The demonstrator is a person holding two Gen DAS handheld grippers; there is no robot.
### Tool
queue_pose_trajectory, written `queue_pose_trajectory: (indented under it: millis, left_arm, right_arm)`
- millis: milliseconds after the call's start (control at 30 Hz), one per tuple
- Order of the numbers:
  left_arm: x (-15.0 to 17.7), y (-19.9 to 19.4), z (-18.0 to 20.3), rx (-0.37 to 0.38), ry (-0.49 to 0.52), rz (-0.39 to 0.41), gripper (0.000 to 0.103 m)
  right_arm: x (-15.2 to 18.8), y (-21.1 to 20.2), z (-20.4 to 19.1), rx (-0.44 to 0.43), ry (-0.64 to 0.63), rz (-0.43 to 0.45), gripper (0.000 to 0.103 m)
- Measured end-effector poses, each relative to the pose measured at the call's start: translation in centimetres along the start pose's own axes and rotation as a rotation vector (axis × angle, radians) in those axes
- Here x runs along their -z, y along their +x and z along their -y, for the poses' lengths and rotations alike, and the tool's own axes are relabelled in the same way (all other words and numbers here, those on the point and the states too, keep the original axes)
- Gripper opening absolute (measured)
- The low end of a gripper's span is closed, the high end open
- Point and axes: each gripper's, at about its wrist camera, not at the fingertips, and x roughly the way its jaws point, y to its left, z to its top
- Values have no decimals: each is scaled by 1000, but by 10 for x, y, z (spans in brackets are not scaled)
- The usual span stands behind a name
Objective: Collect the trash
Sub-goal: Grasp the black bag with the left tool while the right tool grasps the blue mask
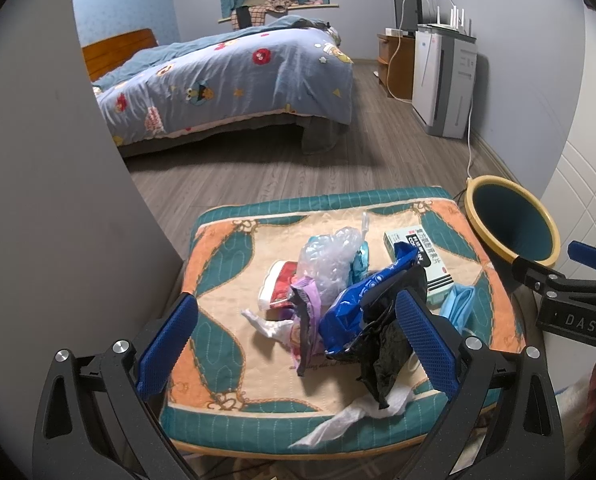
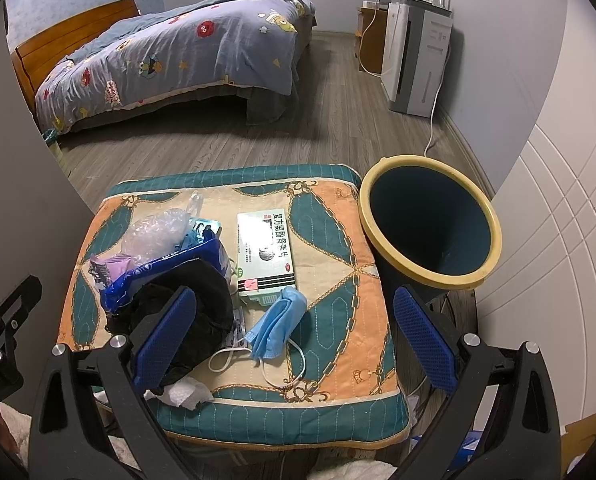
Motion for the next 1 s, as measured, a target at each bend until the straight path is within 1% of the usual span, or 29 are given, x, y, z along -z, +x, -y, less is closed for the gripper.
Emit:
queue_pose_trajectory:
  millis: [100, 233, 333, 400, 433, 467, 500, 533, 600, 700, 733, 767, 800, 867, 900, 933, 967, 1000]
  left_arm:
    - [2, 1, -1, 15, -4, -3, 98]
    - [6, 7, -4, 74, -27, -4, 98]
    - [6, 16, 2, 69, 12, 3, 98]
    - [6, 24, 11, 55, 70, -12, 98]
    - [6, 29, 16, 61, 92, -31, 98]
    - [7, 34, 19, 77, 103, -53, 98]
    - [8, 41, 24, 116, 107, -83, 98]
    - [9, 44, 27, 125, 113, -90, 98]
    - [11, 54, 35, 116, 139, -102, 98]
    - [12, 70, 42, 133, 152, -137, 98]
    - [13, 75, 42, 149, 149, -149, 98]
    - [14, 81, 42, 154, 145, -163, 97]
    - [13, 83, 43, 147, 146, -167, 95]
    - [12, 81, 43, 138, 145, -160, 94]
    - [11, 77, 43, 154, 138, -147, 92]
    - [11, 72, 43, 170, 136, -137, 89]
    - [10, 72, 46, 183, 139, -135, 82]
    - [11, 71, 47, 204, 145, -143, 75]
  right_arm:
    - [0, 0, 1, 1, 5, -2, 97]
    - [1, 7, 2, 5, 2, -25, 97]
    - [0, 17, 4, 13, 8, -50, 97]
    - [0, 29, 6, 4, 11, -95, 97]
    - [-1, 35, 7, -2, 12, -114, 97]
    - [-3, 41, 9, -15, 16, -129, 97]
    - [-5, 47, 11, -24, 20, -139, 97]
    - [-7, 51, 13, -21, 22, -141, 97]
    - [-11, 61, 17, -11, 33, -142, 97]
    - [-10, 78, 20, -40, 54, -174, 97]
    - [-9, 86, 20, -53, 61, -199, 96]
    - [-7, 92, 20, -60, 68, -221, 91]
    - [-5, 101, 21, -69, 80, -248, 88]
    - [-2, 111, 20, -75, 87, -281, 82]
    - [0, 115, 20, -75, 89, -294, 81]
    - [1, 118, 19, -78, 90, -303, 79]
    - [2, 121, 18, -85, 93, -314, 74]
    - [3, 124, 18, -92, 101, -328, 72]
